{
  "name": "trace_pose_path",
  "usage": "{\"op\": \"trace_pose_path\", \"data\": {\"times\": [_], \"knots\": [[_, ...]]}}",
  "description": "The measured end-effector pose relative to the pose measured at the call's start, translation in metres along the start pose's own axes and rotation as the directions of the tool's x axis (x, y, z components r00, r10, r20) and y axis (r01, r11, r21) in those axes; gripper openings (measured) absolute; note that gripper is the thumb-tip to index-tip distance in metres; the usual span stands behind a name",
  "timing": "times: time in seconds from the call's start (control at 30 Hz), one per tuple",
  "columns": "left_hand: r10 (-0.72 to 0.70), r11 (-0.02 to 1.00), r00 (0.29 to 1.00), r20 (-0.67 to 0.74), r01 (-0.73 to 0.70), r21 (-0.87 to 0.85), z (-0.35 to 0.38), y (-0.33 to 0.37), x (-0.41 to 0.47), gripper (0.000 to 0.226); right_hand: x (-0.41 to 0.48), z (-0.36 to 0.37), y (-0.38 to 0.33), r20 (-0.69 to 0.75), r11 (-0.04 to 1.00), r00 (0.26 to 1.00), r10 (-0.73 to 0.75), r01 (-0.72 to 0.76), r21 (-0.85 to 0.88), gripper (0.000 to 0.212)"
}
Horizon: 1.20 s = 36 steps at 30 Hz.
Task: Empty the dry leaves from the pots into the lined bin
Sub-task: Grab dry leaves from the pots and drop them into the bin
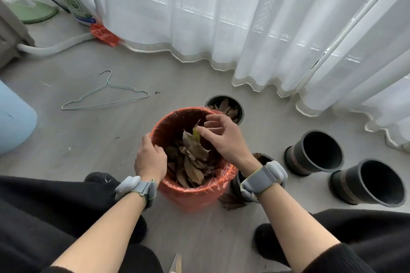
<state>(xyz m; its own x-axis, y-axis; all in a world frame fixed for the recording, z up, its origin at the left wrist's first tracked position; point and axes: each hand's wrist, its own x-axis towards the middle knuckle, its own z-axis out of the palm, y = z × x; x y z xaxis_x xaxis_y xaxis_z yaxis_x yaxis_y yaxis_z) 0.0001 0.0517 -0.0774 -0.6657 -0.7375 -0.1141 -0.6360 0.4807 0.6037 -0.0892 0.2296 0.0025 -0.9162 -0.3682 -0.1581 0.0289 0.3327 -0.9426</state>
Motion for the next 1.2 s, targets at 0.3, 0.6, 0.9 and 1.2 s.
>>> {"op": "trace_pose_path", "data": {"times": [0.3,0.6,0.9,1.2], "knots": [[0.000,1.000,1.000,-0.001,0.000,0.013,-0.001,0.000,0.000,0.037,-0.005,-0.094,0.079,-0.427,0.904,0.894,0.135,-0.288,-0.317,0.025],[-0.004,1.000,1.000,0.008,0.004,0.013,-0.002,0.004,-0.003,0.037,-0.045,-0.076,0.141,-0.209,0.699,0.928,0.309,-0.371,-0.612,0.064],[0.001,0.999,1.000,0.002,-0.001,0.044,0.000,0.001,-0.001,0.038,-0.043,-0.064,0.150,-0.199,0.589,0.929,0.313,-0.354,-0.727,0.049],[0.003,0.999,1.000,-0.016,-0.002,0.039,0.000,0.002,-0.001,0.038,-0.051,-0.079,0.151,-0.331,0.779,0.907,0.259,-0.399,-0.485,0.033]]}}
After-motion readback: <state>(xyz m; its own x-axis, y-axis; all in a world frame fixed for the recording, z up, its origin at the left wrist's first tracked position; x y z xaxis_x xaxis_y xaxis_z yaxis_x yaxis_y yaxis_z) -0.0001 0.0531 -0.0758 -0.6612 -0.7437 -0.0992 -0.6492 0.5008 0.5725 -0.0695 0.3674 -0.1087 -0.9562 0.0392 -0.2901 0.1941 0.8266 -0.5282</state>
